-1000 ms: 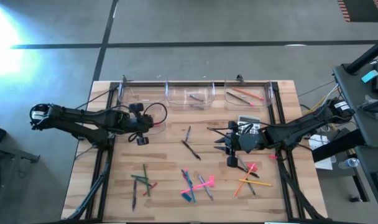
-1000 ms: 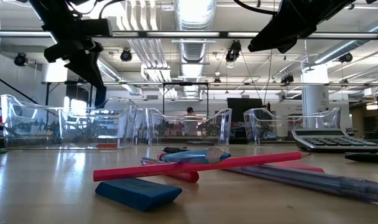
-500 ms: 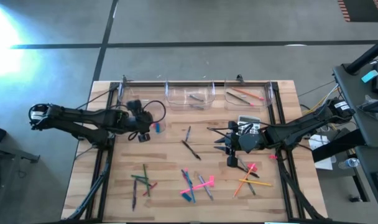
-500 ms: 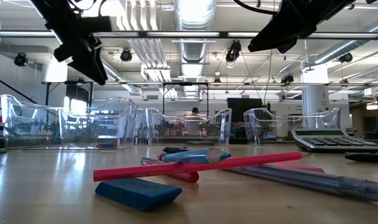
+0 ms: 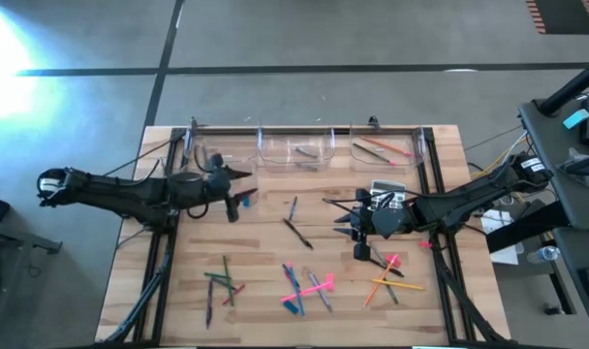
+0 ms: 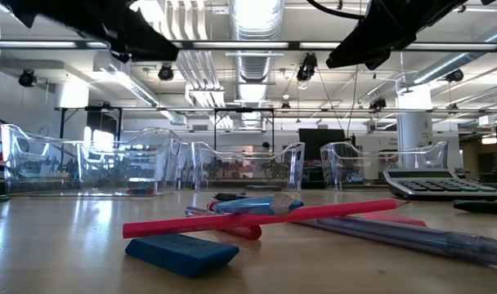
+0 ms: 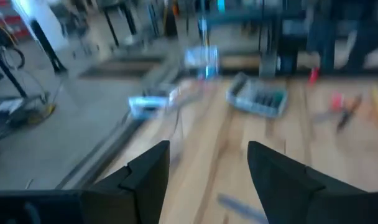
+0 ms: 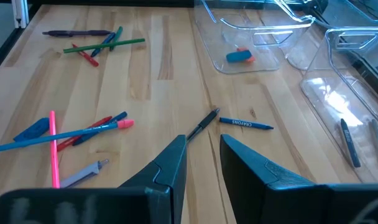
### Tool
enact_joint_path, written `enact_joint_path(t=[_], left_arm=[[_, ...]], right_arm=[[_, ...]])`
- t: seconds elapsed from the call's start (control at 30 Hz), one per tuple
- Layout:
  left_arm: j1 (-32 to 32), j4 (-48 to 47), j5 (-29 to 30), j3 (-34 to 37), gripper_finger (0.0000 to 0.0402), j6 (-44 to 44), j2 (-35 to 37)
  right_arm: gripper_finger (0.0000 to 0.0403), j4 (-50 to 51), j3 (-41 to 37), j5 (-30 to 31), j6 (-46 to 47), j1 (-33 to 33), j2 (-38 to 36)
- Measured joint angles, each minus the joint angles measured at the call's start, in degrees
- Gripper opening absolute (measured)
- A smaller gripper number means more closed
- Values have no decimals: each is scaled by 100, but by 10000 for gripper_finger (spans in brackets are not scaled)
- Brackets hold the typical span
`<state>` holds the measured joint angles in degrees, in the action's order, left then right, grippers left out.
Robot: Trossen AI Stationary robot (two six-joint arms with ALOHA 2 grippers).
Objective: Sort crayons/erasers/pens/pencils in bins
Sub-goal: Put the black pen into the top left transparent bin
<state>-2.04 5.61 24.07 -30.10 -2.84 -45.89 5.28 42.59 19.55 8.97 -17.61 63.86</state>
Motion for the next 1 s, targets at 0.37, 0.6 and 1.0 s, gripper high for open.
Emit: enact_joint_path(t=[0.37, 0.6, 1.0], left_arm=[[-61, 1988, -672, 196, 201, -238, 2], [-63, 2142, -674, 207, 201, -507, -37], [-70, 2081, -779, 163, 201, -355, -945]], right_arm=[[89, 0, 0, -2, 0, 0, 0], [89, -133, 0, -2, 1, 0, 0], [89, -771, 0, 0, 43, 0, 0]])
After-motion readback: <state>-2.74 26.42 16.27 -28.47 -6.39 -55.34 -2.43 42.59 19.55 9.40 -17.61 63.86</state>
